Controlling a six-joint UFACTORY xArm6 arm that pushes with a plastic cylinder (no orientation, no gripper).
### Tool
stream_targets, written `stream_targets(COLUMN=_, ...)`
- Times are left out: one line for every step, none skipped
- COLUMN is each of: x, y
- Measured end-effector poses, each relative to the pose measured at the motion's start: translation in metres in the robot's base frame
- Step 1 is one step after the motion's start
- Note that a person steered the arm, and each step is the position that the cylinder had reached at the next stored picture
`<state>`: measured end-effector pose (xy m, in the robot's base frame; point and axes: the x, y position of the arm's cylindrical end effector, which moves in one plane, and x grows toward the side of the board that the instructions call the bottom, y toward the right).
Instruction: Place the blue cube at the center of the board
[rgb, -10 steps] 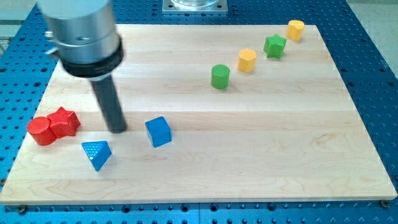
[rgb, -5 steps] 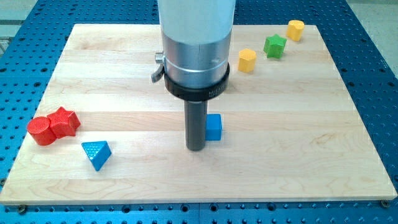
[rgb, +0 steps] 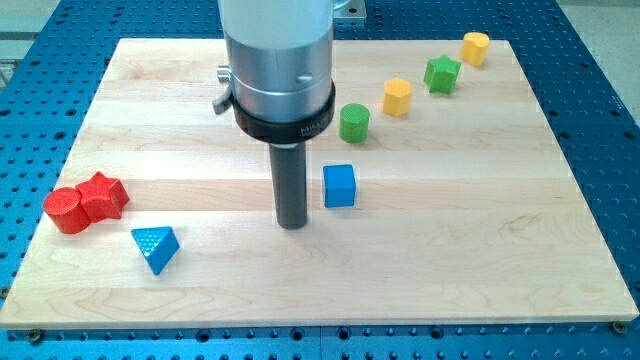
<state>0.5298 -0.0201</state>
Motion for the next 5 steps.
stream_targets(x=-0.005, y=0.06)
stream_targets(x=-0.04, y=0.058)
stream_targets(x=-0.055, y=0.004)
stream_targets(x=-0.07, y=-0.005)
stream_targets(x=-0.041, y=0.012)
